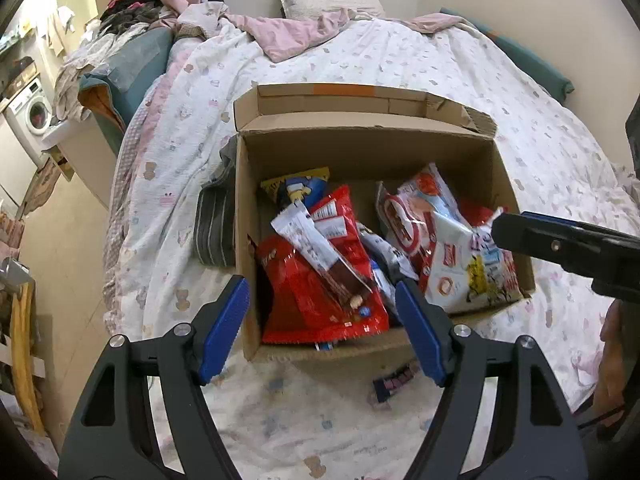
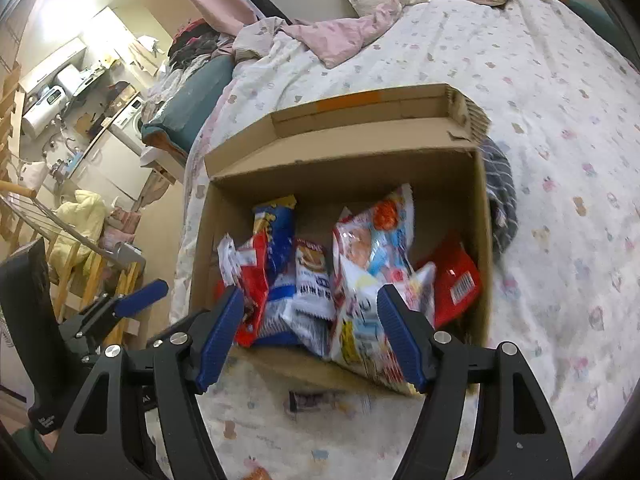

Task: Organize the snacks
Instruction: 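Withdraw both grippers and move the left gripper over the orange peanut packet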

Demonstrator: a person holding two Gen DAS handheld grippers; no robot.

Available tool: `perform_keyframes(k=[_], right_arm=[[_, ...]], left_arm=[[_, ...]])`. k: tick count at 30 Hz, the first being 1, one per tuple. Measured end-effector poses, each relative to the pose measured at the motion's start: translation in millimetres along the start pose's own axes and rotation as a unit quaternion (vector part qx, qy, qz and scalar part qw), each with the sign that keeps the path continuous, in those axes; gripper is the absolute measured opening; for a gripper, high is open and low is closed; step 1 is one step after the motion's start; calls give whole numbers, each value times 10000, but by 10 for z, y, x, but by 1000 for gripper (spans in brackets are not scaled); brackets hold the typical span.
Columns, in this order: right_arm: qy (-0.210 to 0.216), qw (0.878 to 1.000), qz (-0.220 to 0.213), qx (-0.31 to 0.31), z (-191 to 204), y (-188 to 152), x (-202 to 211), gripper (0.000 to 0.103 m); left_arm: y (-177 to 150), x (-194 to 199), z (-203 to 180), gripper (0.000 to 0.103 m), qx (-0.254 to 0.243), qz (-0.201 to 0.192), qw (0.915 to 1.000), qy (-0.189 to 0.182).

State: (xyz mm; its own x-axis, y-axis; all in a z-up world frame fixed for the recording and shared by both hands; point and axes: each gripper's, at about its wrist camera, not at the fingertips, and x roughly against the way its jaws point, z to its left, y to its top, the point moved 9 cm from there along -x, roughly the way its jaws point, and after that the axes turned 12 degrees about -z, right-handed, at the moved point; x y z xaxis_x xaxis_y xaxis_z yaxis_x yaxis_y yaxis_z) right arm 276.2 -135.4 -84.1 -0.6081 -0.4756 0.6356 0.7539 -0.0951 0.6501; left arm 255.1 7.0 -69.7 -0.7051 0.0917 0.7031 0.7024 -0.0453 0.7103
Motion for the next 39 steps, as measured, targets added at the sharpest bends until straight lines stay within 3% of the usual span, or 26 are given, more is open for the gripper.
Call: perform_keyframes(k=[12, 19, 22, 24, 25, 28, 30, 33, 39], right_arm=[[-245, 9987, 332, -312, -266, -505, 435, 72], [-474, 9973, 469, -319, -452, -746, 525, 72], [-548, 9964, 487, -421, -540, -777, 564, 72], [-592, 9962, 457, -438, -570, -768, 589, 72], [-610, 9961, 445, -450, -584, -764, 597, 72], [-627, 9959, 431, -480, -606, -755, 606, 72], [-656, 9957, 448, -475, -623, -763, 606, 72], [-669, 9955, 455, -491, -630, -773, 606, 72], [-707, 9953, 525, -399, -620, -806, 567, 72]], left_arm=[[-526, 219, -244, 73, -233, 438, 9987, -95], [-979, 259, -404, 73, -1, 1063, 9933, -448], [-1332, 262, -600, 73, -137, 1630, 9833, -796], [-1618, 270, -777, 73, -260, 2170, 9686, -1188], [-1803, 287, -885, 73, -365, 2521, 9566, -1419], [-2170, 350, -1087, 73, -793, 3053, 9329, -1738], [-2288, 352, -1130, 89, -1122, 3043, 9311, -1670], [-2429, 315, -1132, 100, -1158, 3179, 9277, -1576], [-2502, 265, -1193, 103, -1270, 3110, 9322, -1348]])
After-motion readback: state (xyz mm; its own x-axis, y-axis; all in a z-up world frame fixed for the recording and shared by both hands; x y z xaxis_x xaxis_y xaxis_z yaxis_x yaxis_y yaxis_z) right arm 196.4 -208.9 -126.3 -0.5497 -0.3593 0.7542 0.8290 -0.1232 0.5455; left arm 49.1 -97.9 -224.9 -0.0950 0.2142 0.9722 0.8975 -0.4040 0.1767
